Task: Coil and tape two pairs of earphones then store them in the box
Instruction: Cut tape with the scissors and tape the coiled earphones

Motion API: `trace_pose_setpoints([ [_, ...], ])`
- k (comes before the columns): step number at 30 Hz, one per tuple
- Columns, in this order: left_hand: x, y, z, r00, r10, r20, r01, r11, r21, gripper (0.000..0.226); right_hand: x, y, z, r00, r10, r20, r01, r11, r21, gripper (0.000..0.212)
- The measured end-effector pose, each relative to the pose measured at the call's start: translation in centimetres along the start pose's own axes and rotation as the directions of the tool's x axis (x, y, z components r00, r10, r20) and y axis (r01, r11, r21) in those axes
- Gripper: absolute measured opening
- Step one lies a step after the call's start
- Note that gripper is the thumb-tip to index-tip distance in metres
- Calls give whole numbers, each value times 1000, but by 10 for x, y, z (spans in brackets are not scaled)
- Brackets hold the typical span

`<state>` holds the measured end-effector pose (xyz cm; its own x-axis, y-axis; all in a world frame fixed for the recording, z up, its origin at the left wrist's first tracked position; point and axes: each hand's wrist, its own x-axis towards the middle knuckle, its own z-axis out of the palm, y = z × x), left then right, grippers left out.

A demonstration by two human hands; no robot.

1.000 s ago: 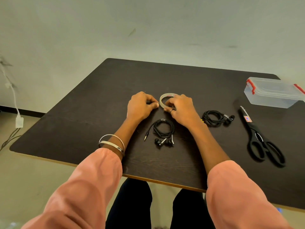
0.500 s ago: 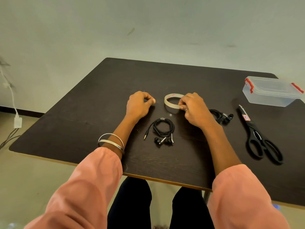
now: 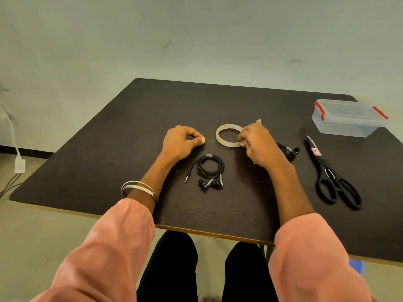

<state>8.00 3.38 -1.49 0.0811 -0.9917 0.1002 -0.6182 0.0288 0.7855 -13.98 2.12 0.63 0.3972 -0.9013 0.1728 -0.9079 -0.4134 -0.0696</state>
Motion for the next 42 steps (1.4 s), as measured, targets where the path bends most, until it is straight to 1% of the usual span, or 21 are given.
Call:
trace_pose_setpoints([
  [2, -3, 1, 1, 1000, 26, -8, -26, 999, 40, 5, -5, 0, 1, 994, 7, -106, 0, 998, 69, 25],
  [4, -6, 0, 2, 999, 52, -10, -52, 997, 65, 6, -18, 0, -1, 968, 76, -240, -29, 981, 194, 26],
  [6, -9, -1, 4, 997, 75, -16, -73, 993, 88, 7, -34, 5, -4, 933, 161, -321, -71, 959, 275, 22],
  [9, -12, 0, 6, 996, 91, -19, -88, 990, 106, 9, -67, 19, -11, 878, 322, -354, -207, 922, 327, 18],
  [13, -13, 0, 7, 995, 86, -41, -82, 993, 91, 8, -111, 34, -19, 754, 565, -335, -480, 822, 306, 17],
  [15, -14, 1, 6, 995, 85, -44, -82, 993, 82, 7, -124, 39, -20, 724, 605, -331, -503, 792, 348, 16],
  [17, -15, 3, 6, 995, 82, -47, -79, 994, 72, 7, -122, 36, -22, 744, 580, -330, -445, 800, 403, 14],
  [20, -17, 3, 5, 995, 80, -54, -77, 996, 52, 8, -93, 14, -25, 849, 433, -302, -282, 856, 434, 17],
  [23, -16, 2, 6, 994, 90, -58, -88, 996, 32, 9, -50, -15, -16, 942, 264, -207, -174, 913, 370, 27],
  [25, -15, 1, 5, 993, 98, -58, -97, 995, 22, 10, -25, -27, -6, 971, 208, -118, -171, 950, 262, 34],
  [27, -14, -1, 6, 994, 97, -52, -97, 995, 14, 10, -11, -30, 3, 981, 179, -74, -168, 976, 139, 32],
  [29, -11, -3, 6, 994, 91, -66, -91, 996, 9, 9, -6, -27, 10, 981, 164, -100, -156, 984, 81, 24],
  [31, -9, -3, 7, 993, 75, -88, -76, 997, -8, 9, -6, -23, 15, 979, 164, -124, -153, 984, 94, 18],
  [34, -5, -3, 9, 992, 44, -117, -43, 999, 7, 10, -5, -21, 17, 976, 181, -125, -161, 975, 153, 17],
  [36, -2, -4, 9, 985, 11, -170, -10, 1000, 12, 12, -4, -22, 18, 978, 173, -118, -157, 978, 135, 18],
  [38, -2, -5, 8, 980, -21, -198, 18, 1000, -18, 13, -3, -20, 17, 979, 168, -114, -157, 982, 105, 19],
  [42, -5, -6, 7, 984, 12, -179, -19, 999, -37, 9, -6, -16, 15, 983, 167, -82, -162, 985, 60, 22],
])
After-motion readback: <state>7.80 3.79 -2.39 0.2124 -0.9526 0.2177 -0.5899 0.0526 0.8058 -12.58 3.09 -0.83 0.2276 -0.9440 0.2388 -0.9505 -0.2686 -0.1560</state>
